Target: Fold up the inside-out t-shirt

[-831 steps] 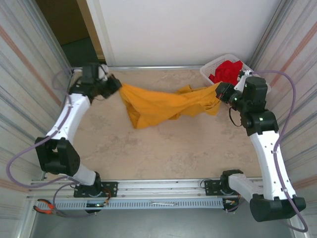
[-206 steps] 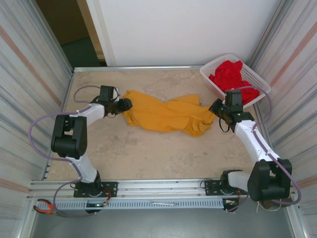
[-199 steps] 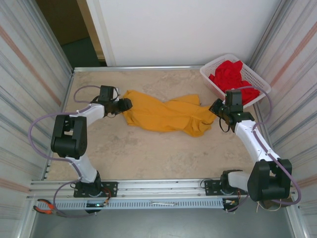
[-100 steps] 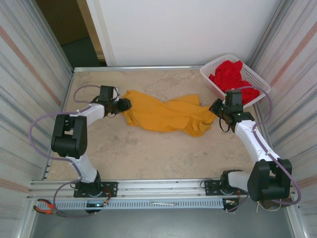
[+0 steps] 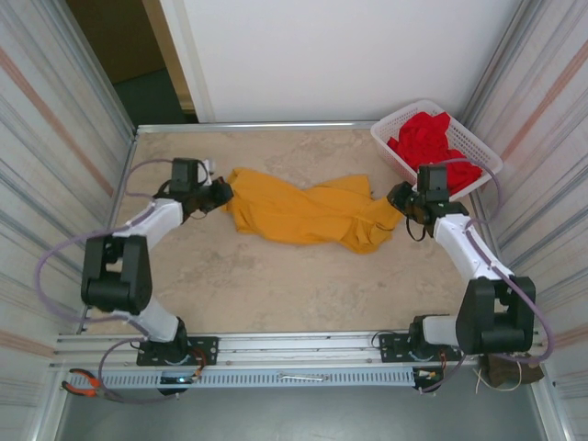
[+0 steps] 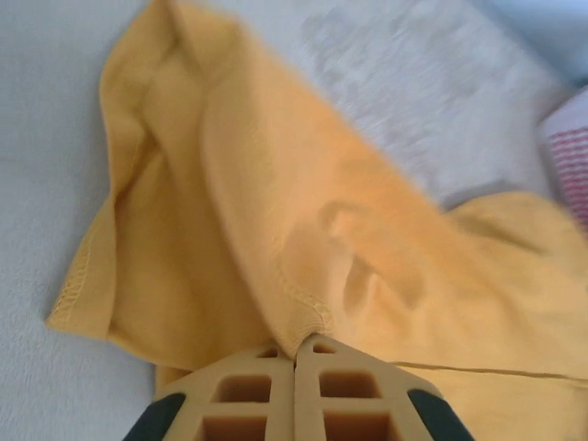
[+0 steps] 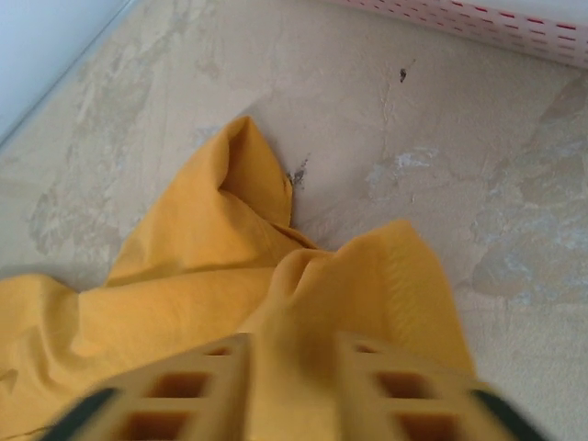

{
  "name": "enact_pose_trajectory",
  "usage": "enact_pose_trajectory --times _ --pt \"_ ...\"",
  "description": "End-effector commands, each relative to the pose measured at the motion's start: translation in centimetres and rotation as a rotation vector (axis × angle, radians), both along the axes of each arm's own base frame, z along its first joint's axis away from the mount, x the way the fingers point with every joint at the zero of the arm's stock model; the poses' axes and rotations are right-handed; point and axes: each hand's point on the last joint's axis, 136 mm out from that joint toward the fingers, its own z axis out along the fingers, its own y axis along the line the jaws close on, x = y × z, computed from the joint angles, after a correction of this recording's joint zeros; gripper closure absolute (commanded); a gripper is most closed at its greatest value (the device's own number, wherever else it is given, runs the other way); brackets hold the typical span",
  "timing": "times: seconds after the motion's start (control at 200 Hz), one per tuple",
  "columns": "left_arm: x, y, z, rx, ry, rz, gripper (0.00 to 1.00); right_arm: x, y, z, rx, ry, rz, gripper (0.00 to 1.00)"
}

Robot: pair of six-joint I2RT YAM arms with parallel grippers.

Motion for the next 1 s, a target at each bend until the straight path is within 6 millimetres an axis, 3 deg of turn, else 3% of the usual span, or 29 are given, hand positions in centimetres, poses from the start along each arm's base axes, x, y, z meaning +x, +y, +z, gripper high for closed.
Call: enact_pose_trajectory --times 0.0,0.065,0.175,0.391,0.706,0.817,0.842,0.927,0.997 --pt "-1.2 0.0 6.5 -0.115 -0.082 0.004 1.00 1.8 0.6 1.5 0.004 -0.033 0.057 0.45" --pt "-1.6 -0.1 8.4 -0.124 -0.104 -0.012 1.00 1.7 1.1 2.0 0.020 -0.039 0.079 0.40" --pt "-2.0 -0.5 9.6 -0.131 -0.101 -0.042 1.00 0.3 2.1 2.4 0.034 -0.047 0.117 0.38" --pt "-2.6 -0.5 7.9 -0.125 -0.068 -0.048 1.00 -3.2 3.0 -0.9 -0.006 0.023 0.166 0.36" --pt "-2.9 -0.4 6.5 -0.119 -0.044 -0.038 1.00 -1.9 5.0 -5.6 -0.105 0.156 0.262 0.36" --pt "-3.0 -0.2 6.4 -0.116 -0.041 -0.032 1.00 -1.3 5.6 -6.7 -0.123 0.199 0.282 0.48" --pt "-3.0 -0.3 6.4 -0.116 -0.040 -0.032 1.00 -1.2 5.6 -6.8 -0.129 0.206 0.282 0.57" --pt "-3.1 -0.2 6.2 -0.118 -0.033 -0.028 1.00 -1.4 5.3 -6.5 -0.141 0.207 0.270 1.00" --pt "-2.9 -0.1 6.9 -0.139 -0.043 -0.019 1.00 -1.2 4.6 -4.4 -0.148 0.159 0.249 1.00"
